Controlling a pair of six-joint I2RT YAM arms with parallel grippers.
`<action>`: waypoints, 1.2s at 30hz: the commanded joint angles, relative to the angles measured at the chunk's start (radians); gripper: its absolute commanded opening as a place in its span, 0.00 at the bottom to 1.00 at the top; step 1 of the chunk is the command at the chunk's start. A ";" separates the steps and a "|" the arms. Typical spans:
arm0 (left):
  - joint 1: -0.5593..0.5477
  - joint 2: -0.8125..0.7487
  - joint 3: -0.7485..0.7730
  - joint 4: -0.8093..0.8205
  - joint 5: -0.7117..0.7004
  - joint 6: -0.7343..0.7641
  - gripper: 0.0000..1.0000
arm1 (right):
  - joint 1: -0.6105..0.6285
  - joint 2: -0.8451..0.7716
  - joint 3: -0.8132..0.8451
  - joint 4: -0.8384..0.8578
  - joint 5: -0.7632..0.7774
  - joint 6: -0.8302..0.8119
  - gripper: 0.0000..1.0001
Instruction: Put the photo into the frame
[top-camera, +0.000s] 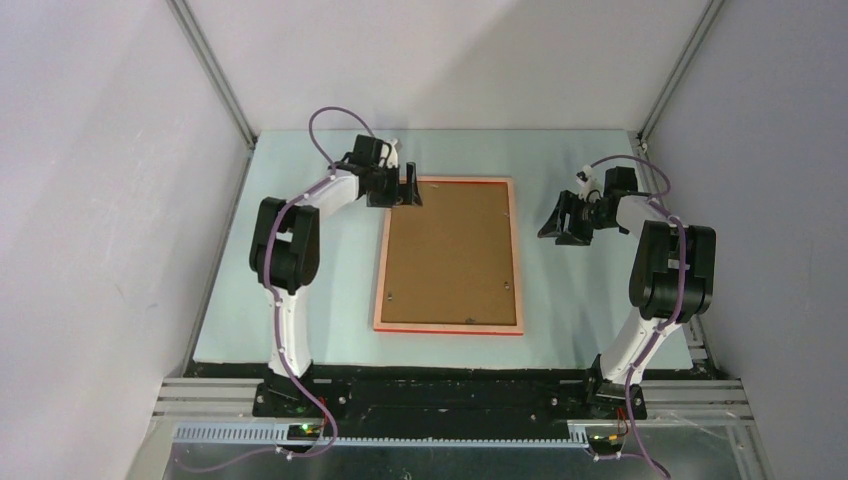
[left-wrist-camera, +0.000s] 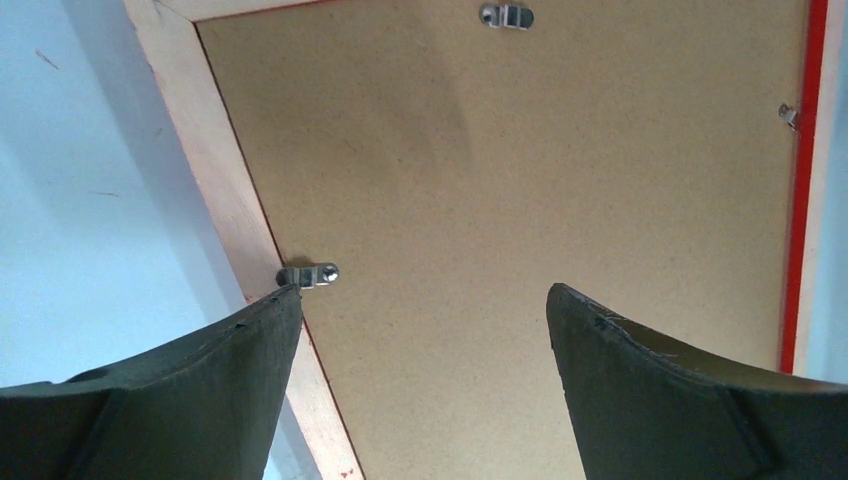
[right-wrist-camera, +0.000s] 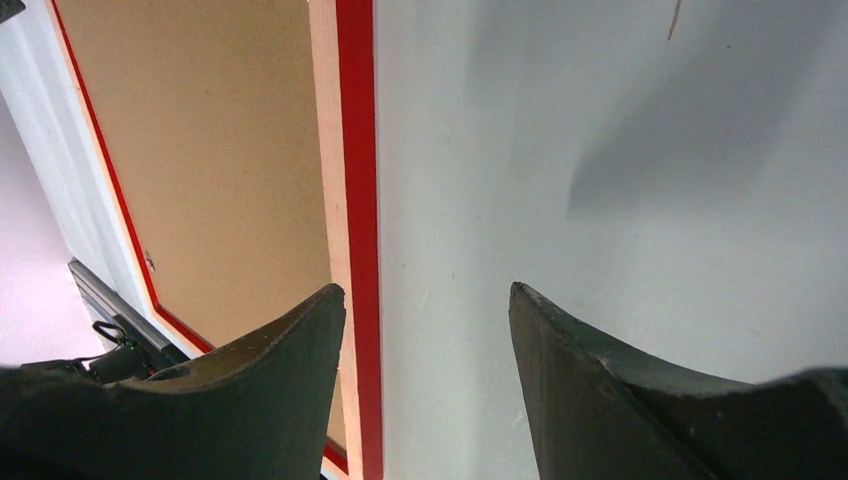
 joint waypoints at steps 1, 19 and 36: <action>-0.019 -0.062 -0.036 -0.023 0.031 0.033 0.96 | -0.006 0.008 0.005 0.007 -0.019 -0.016 0.66; -0.025 -0.037 0.093 -0.023 0.012 0.134 0.99 | -0.011 0.018 0.004 0.009 -0.023 -0.016 0.66; -0.027 0.060 0.164 -0.023 0.007 0.106 0.99 | -0.021 0.023 0.004 0.006 -0.029 -0.014 0.66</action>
